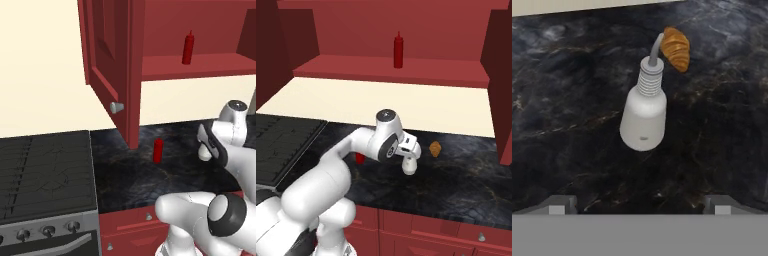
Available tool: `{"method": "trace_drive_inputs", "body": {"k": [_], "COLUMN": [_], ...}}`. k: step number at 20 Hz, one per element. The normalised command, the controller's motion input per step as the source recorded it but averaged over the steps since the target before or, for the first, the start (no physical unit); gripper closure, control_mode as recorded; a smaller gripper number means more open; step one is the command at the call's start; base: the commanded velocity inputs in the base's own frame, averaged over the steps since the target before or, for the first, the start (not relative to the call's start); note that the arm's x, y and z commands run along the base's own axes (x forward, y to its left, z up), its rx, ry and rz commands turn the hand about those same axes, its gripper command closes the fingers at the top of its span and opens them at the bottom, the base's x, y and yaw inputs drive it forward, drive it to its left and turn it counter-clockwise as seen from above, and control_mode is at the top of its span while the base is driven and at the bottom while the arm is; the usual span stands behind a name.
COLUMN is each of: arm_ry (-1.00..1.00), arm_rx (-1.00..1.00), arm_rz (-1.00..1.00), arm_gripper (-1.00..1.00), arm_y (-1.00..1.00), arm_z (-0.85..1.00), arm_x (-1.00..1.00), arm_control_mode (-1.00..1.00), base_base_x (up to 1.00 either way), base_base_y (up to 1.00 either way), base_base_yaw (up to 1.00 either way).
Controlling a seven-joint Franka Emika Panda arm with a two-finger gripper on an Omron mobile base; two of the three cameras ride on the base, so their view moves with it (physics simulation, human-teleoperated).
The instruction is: Pick the oil and vinegar bottle and ketchup from the counter and place them in the cabinet.
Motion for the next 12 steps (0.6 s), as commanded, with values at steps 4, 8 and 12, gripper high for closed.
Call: {"method": "trace_drive_inputs", "body": {"k": [4,8,12], "arm_ry": [0.00,0.00,0.00], "arm_rx": [0.00,0.00,0.00], "arm_rz": [0.00,0.00,0.00], "arm_gripper": [-1.00,-1.00,-1.00], "arm_y": [-0.06,-0.01,-0.04], "arm_z": [-0.15,-0.16,-0.09], "arm_x": [0.34,0.26,0.28], "arm_control_mode": [-1.00,-1.00,-1.00], "base_base_x": [0.00,0.00,0.00], "base_base_y": [0.00,0.00,0.00], "base_base_yaw": [0.00,0.00,0.00]}}
